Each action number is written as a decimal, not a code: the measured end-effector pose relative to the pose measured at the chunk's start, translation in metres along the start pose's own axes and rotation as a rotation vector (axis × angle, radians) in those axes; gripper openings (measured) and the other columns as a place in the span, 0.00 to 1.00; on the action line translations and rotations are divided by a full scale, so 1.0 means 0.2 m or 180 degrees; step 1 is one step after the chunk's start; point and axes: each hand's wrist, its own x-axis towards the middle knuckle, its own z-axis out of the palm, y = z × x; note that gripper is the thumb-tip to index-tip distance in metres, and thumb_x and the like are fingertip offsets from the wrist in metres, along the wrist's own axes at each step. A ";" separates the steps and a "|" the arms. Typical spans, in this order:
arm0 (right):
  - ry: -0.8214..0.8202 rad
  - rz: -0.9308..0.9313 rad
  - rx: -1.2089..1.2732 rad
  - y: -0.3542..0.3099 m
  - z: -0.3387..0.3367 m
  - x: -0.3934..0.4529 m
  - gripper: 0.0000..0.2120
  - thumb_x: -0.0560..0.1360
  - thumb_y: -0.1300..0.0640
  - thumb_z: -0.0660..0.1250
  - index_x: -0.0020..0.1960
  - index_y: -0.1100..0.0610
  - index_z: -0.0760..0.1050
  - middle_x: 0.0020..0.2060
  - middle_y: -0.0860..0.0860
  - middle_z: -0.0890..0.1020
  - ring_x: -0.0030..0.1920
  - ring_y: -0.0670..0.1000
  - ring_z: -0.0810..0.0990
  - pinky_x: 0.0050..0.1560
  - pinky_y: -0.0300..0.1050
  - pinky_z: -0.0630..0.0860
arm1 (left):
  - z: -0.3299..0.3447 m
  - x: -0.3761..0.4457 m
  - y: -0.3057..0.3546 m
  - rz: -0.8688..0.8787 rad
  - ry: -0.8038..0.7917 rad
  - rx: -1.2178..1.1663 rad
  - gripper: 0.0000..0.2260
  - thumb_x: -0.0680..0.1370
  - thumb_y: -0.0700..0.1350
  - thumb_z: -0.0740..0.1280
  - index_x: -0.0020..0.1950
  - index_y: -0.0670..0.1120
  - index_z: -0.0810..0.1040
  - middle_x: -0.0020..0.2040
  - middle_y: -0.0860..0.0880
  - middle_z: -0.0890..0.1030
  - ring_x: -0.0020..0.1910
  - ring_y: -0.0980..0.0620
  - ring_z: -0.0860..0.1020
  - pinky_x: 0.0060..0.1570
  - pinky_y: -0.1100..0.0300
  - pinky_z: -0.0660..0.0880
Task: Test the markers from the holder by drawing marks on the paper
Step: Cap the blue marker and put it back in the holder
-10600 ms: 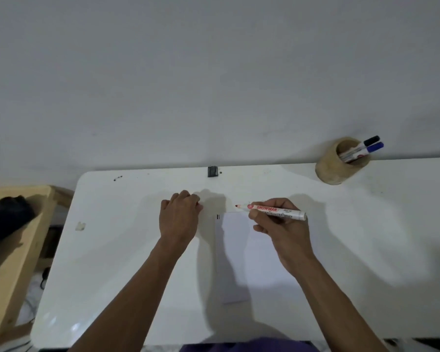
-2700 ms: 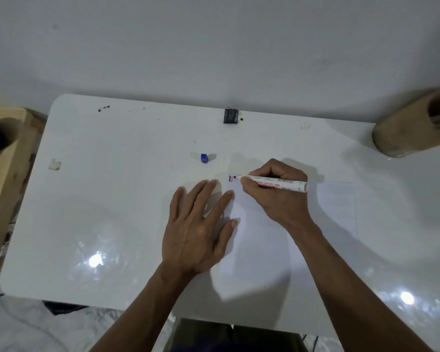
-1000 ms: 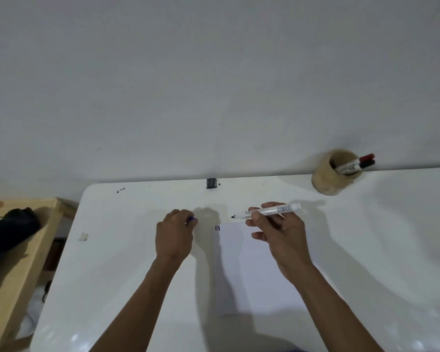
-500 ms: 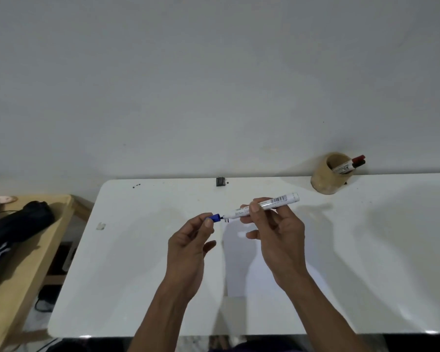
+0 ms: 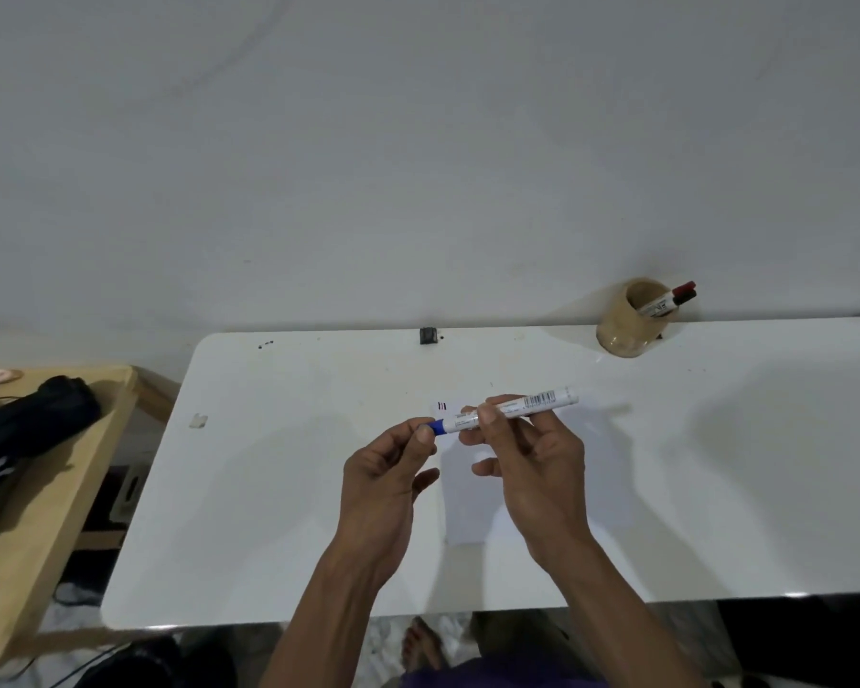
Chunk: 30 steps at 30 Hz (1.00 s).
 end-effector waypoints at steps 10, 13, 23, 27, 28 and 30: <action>0.0025 0.0298 0.0177 -0.11 -0.31 0.13 0.04 0.74 0.58 0.74 0.42 0.58 0.83 0.40 0.53 0.88 0.40 0.53 0.87 0.37 0.45 0.82 | 0.08 0.11 0.01 0.0011 -0.0146 0.0166 0.06 0.79 0.39 0.68 0.52 0.41 0.84 0.44 0.47 0.87 0.45 0.49 0.83 0.51 0.49 0.79; -0.0377 0.0042 -0.0764 -0.13 -0.43 0.19 0.03 0.73 0.62 0.77 0.41 0.58 0.85 0.36 0.51 0.87 0.38 0.49 0.84 0.39 0.42 0.80 | 0.18 0.16 0.04 0.0173 -0.0186 0.0352 0.05 0.78 0.39 0.69 0.51 0.43 0.84 0.42 0.48 0.87 0.42 0.51 0.83 0.50 0.49 0.80; -0.0903 -0.0241 -0.1838 -0.15 -0.82 0.46 0.25 0.75 0.59 0.74 0.67 0.40 0.71 0.46 0.46 0.84 0.41 0.49 0.86 0.47 0.49 0.84 | 0.85 0.39 0.05 0.0929 -0.0722 0.1903 0.08 0.76 0.46 0.73 0.55 0.53 0.84 0.43 0.51 0.87 0.46 0.54 0.84 0.51 0.61 0.79; -0.0338 -0.0607 -0.1526 -0.21 -1.03 0.66 0.38 0.76 0.64 0.71 0.74 0.34 0.61 0.46 0.46 0.85 0.41 0.48 0.87 0.43 0.39 0.82 | 1.10 0.50 -0.03 0.1000 -0.0392 0.2032 0.14 0.76 0.51 0.72 0.61 0.52 0.81 0.46 0.53 0.86 0.49 0.57 0.82 0.53 0.62 0.77; -0.0134 -0.0722 -0.1409 -0.23 -1.08 0.72 0.39 0.76 0.65 0.71 0.76 0.35 0.60 0.46 0.46 0.85 0.42 0.47 0.87 0.41 0.36 0.81 | 1.15 0.53 -0.05 0.1023 -0.0334 0.2131 0.14 0.76 0.51 0.72 0.62 0.51 0.80 0.47 0.53 0.85 0.49 0.58 0.82 0.52 0.63 0.77; 0.0237 -0.0888 -0.1212 -0.27 -1.17 0.84 0.38 0.76 0.65 0.72 0.75 0.37 0.61 0.49 0.46 0.86 0.43 0.44 0.87 0.38 0.35 0.80 | 1.24 0.60 -0.11 0.1061 -0.0279 0.2373 0.17 0.76 0.52 0.73 0.64 0.52 0.78 0.51 0.54 0.84 0.50 0.62 0.80 0.48 0.66 0.76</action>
